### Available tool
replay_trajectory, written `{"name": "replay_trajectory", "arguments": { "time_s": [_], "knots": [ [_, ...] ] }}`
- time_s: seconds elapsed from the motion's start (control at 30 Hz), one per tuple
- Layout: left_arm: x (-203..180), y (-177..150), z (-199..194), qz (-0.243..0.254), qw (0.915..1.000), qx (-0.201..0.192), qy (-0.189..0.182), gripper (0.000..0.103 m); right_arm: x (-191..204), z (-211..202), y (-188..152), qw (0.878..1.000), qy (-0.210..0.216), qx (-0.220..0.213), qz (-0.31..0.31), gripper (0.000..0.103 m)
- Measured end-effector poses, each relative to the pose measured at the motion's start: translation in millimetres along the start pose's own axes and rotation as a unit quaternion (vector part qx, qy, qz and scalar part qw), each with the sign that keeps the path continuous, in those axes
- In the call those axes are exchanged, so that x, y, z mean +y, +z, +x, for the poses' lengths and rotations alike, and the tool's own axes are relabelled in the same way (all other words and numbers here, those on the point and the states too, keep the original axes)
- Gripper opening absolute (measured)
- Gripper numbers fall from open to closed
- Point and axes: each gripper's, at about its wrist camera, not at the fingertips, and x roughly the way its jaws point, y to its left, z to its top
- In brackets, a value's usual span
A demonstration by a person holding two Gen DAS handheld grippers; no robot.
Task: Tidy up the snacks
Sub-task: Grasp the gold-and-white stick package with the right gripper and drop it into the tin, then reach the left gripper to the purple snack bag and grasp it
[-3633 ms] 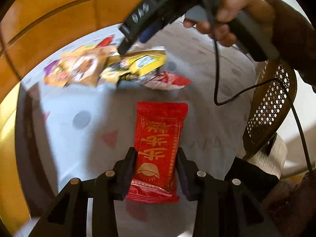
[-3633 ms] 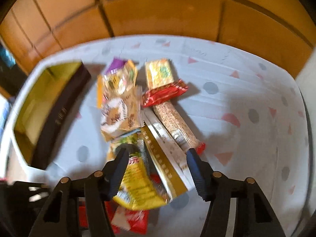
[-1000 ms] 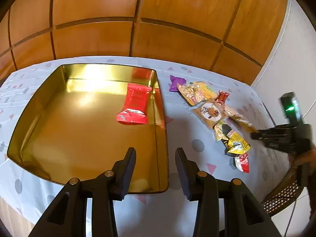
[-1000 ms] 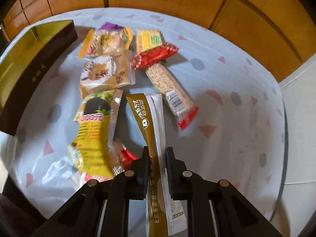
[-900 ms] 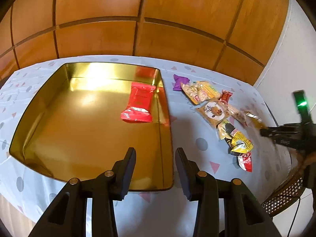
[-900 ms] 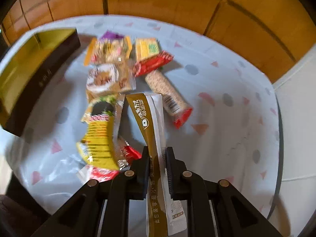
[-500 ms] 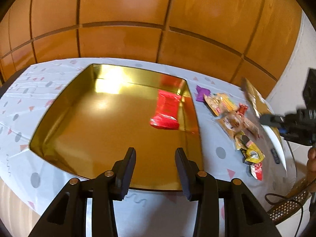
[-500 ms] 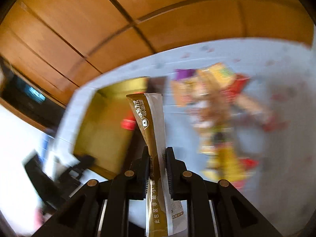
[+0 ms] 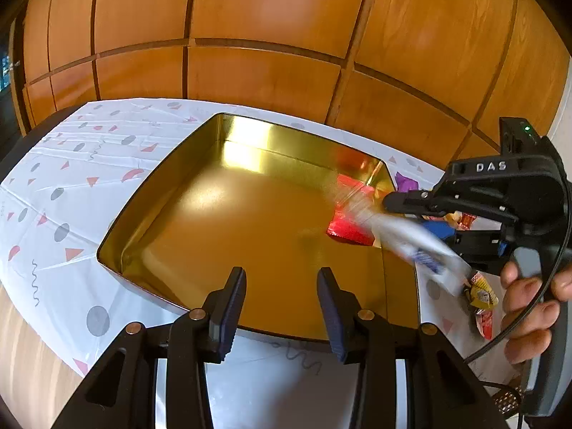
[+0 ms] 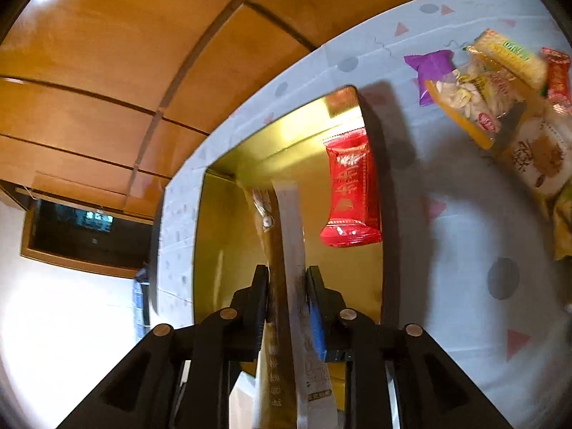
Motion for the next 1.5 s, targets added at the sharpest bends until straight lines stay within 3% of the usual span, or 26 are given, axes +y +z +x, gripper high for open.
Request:
{"name": "replay_trajectory", "arguments": {
  "time_s": [0.17,0.4,0.63,0.93,1.27,1.4,1.5],
  "knots": [
    [-3.3,-2.1,2.8,0.003,1.0000,0.005,-0.006,0.042,-2.4,4.1,-3.5,0.999,-0.017,0.002,-0.031,0.031],
    [-22.3,-4.4,0.6,0.033,0.9993,0.006,-0.017,0.042,-16.2,-42.5,-11.5,0.992,-0.060,-0.038,-0.105,0.042],
    [-50.1,-3.5,-1.5,0.078,0.9965,0.008,-0.029,0.042,-47.9,-86.2,-12.6,0.976,-0.135,-0.075,-0.151,0.052],
    [-91.9,2.3,3.6,0.134,0.9893,0.024,-0.051,0.042,-112.2,-136.0,7.4,0.957,-0.232,-0.099,-0.141,0.060],
    [-157.0,13.9,24.4,0.270,0.9581,0.048,-0.082,0.042,-158.1,-176.5,48.4,0.935,-0.301,-0.118,-0.144,0.072],
    [-177.4,21.0,36.4,0.309,0.9453,0.058,-0.087,0.042,-178.8,-178.5,64.0,0.931,-0.317,-0.113,-0.138,0.072],
    [-193.2,27.0,45.9,0.341,0.9343,0.059,-0.086,0.042,-198.4,-180.6,68.7,0.937,-0.305,-0.121,-0.115,0.072]
  ]
}}
